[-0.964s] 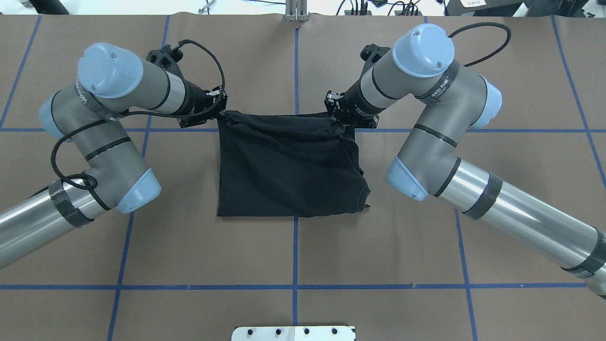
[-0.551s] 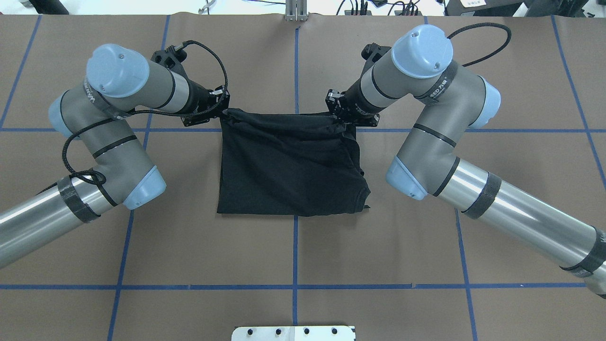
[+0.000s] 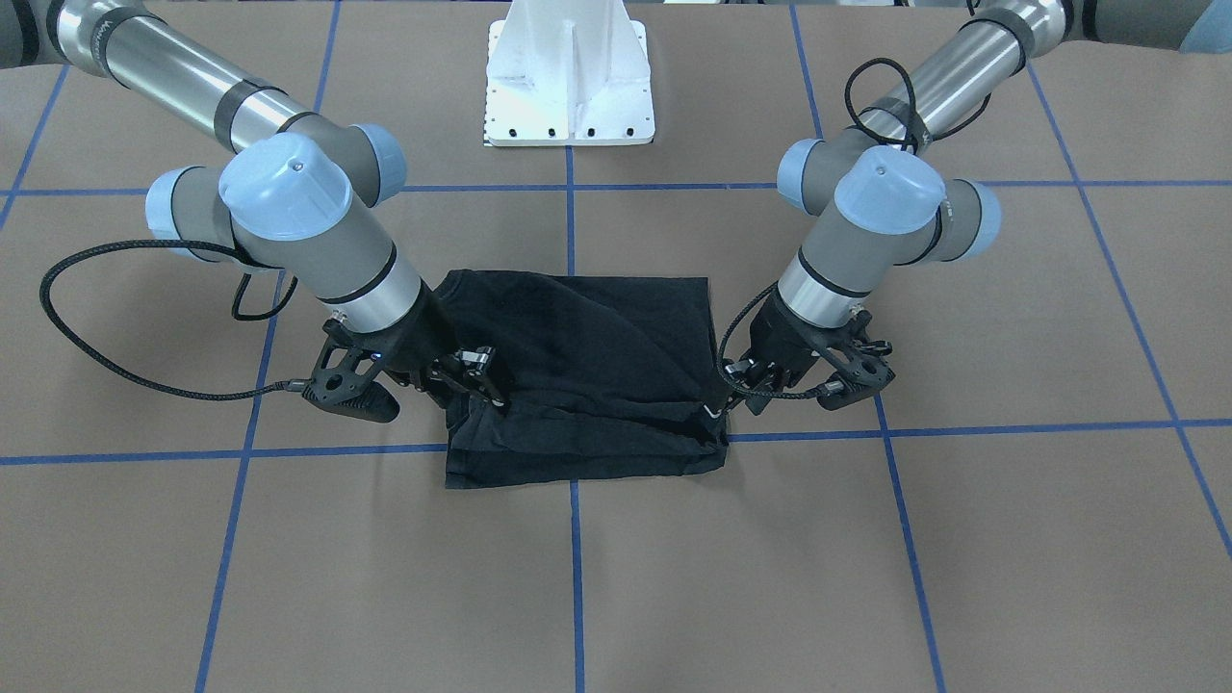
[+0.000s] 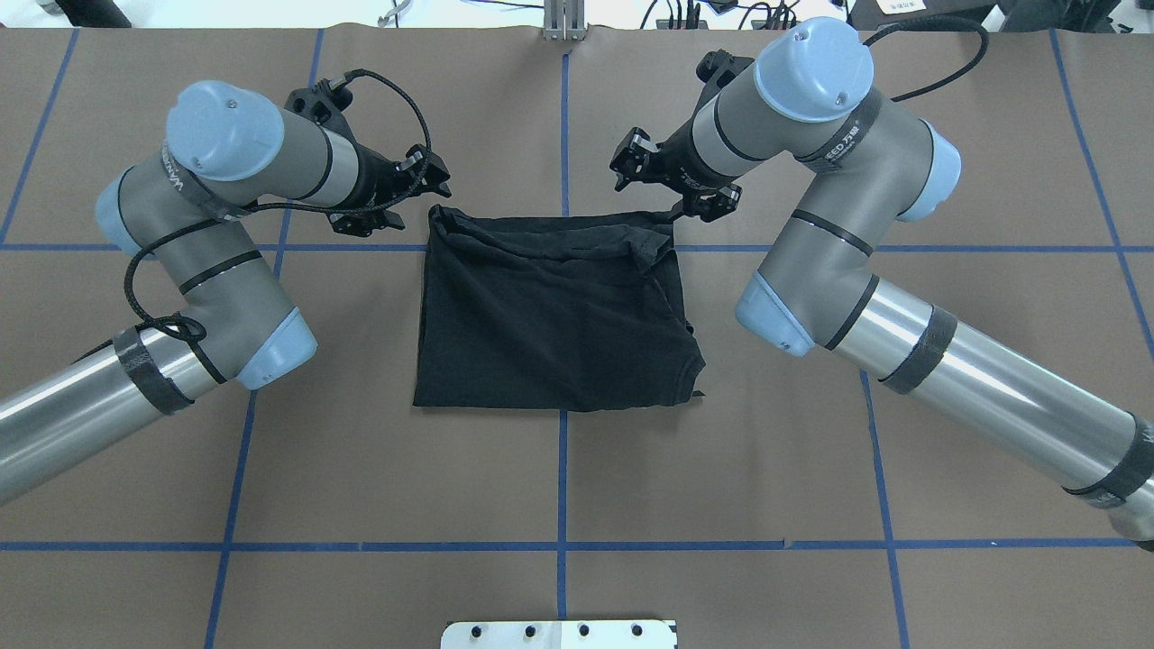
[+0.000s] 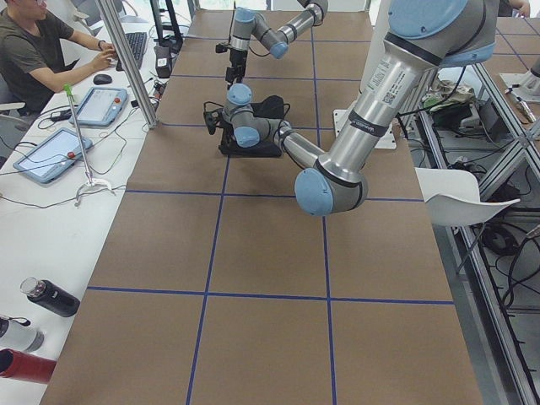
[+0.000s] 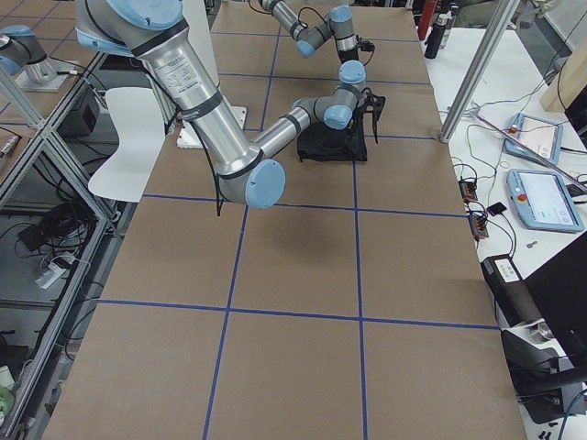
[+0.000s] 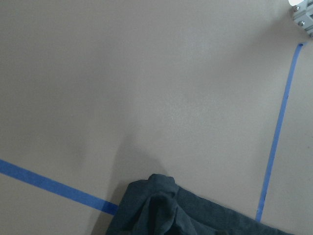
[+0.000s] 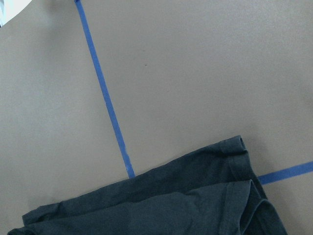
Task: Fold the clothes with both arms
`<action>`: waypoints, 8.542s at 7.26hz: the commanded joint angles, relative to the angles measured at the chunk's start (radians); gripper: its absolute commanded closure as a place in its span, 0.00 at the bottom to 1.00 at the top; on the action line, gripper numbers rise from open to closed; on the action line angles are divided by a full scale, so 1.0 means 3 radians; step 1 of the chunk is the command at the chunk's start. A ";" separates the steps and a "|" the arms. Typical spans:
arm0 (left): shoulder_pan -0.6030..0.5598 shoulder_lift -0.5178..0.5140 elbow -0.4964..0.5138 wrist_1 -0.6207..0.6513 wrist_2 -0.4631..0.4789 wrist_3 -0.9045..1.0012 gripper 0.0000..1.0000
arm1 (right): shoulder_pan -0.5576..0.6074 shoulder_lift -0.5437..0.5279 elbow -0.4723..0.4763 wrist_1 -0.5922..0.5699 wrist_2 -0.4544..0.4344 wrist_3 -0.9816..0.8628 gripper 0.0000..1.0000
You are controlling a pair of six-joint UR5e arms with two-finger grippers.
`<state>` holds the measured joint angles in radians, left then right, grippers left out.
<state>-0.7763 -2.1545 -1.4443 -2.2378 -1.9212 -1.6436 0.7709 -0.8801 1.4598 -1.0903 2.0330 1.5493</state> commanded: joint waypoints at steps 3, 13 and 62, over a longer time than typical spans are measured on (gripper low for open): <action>-0.0199 0.0130 -0.0109 0.0030 -0.0028 0.0221 0.00 | -0.0141 0.0009 0.0068 -0.0021 -0.0022 -0.0030 0.01; -0.0240 0.0284 -0.0488 0.0388 -0.0167 0.0396 0.00 | -0.0351 -0.0297 0.0115 -0.0052 -0.0210 -0.1249 0.01; -0.2480 0.1905 -0.0780 0.2765 -0.1159 0.6230 0.00 | 0.2656 -0.2465 0.0641 -0.1663 0.0944 -0.5205 0.00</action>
<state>-1.5207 -1.5837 -1.6901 -1.4069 -2.2677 0.2260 1.5681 -1.6057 1.6503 -1.5969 2.3142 -0.0125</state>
